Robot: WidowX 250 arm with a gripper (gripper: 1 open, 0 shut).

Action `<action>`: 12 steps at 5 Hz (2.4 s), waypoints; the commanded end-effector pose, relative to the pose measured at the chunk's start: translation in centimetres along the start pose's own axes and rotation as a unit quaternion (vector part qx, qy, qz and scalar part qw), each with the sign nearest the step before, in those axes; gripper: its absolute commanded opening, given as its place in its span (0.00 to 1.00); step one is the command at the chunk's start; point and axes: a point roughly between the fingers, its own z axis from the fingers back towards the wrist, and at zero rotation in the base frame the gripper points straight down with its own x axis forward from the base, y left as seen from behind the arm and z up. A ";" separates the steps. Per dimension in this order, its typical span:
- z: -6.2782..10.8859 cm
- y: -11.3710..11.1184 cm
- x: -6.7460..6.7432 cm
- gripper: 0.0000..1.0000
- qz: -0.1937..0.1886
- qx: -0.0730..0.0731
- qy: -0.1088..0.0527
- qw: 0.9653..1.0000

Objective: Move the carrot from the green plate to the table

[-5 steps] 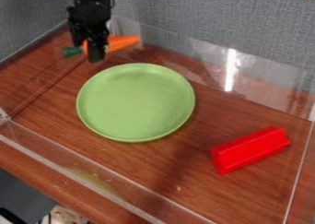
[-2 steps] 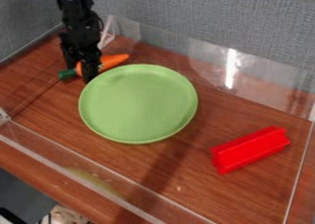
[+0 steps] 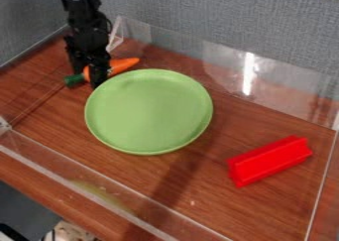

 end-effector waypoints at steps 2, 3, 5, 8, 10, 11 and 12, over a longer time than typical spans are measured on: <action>1.4 1.1 0.3 0.00 0.020 0.009 -0.019 1.000; 1.3 1.1 0.3 0.00 0.025 0.007 -0.019 0.999; 1.1 1.0 0.2 0.00 0.034 0.002 -0.017 0.999; 2.4 0.5 0.3 1.00 0.028 0.027 -0.011 0.999; 7.0 -0.5 0.7 1.00 0.001 0.100 -0.010 0.995; 8.6 -0.7 1.1 1.00 -0.012 0.125 -0.016 0.992; 9.3 -0.6 1.3 1.00 -0.023 0.137 -0.023 0.990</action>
